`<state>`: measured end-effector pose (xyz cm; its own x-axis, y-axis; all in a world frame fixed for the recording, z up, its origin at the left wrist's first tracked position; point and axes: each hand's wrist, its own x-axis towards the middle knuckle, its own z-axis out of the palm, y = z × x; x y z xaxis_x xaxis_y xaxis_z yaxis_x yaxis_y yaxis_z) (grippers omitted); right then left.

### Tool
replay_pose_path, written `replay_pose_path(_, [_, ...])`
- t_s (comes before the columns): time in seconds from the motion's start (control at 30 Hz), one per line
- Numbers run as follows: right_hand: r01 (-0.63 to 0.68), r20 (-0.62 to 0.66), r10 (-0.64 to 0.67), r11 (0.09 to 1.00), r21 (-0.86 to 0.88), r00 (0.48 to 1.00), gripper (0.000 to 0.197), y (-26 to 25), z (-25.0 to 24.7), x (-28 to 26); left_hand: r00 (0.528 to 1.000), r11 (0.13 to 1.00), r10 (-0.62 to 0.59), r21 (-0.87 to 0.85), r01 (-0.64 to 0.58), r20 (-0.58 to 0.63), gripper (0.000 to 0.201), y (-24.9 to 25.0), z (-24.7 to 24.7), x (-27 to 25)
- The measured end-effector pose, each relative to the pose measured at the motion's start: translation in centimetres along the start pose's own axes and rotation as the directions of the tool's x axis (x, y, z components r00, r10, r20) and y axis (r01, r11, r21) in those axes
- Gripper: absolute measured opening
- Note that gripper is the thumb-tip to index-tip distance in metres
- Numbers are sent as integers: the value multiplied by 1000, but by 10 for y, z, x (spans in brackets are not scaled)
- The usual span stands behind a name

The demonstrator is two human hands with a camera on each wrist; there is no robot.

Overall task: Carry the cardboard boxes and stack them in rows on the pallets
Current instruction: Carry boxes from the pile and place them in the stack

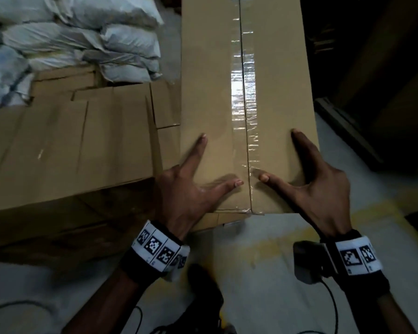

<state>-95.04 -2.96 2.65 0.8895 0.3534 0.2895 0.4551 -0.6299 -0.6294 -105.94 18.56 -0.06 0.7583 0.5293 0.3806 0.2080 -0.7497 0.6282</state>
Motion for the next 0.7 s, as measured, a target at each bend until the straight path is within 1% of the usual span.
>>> replay_pose_path(0.1, [-29, 4, 29, 999, -22, 1000, 100, 15, 5, 44, 999, 1000, -14, 21, 13, 48, 110, -4, 33, 42])
replay_pose_path(0.2, [-49, 14, 50, 998, -46, 999, 99, 24, 11, 82, 997, 999, -50, 18, 49, 51, 100, -7, 54, 76])
replay_pose_path(0.33, [-77, 55, 79, 996, -36, 995, 99, 44, 32, 123, 989, 995, -75, 80, 66, 126, 90, -22, 83, 110])
replay_pose_path(0.43, [-140, 125, 143, 990, -34, 982, 101, 56, 53, 145, 975, 976, -151, 183, 121, 160, 90, -31, 96, 126])
replay_pose_path(0.5, [-165, 175, 173, 984, -60, 969, 103, 64, 67, 156, 960, 963, -213, 206, 175, 182, 93, -41, 103, 131])
replay_pose_path(0.63, [-157, 291, 166, 986, -53, 942, 104, 84, 106, 188, 929, 925, -329, 256, 281, 167, 97, -61, 122, 142])
replay_pose_path(0.7, [-151, 348, 159, 987, -50, 924, 105, 91, 124, 202, 900, 891, -405, 291, 349, 160, 99, -64, 126, 146])
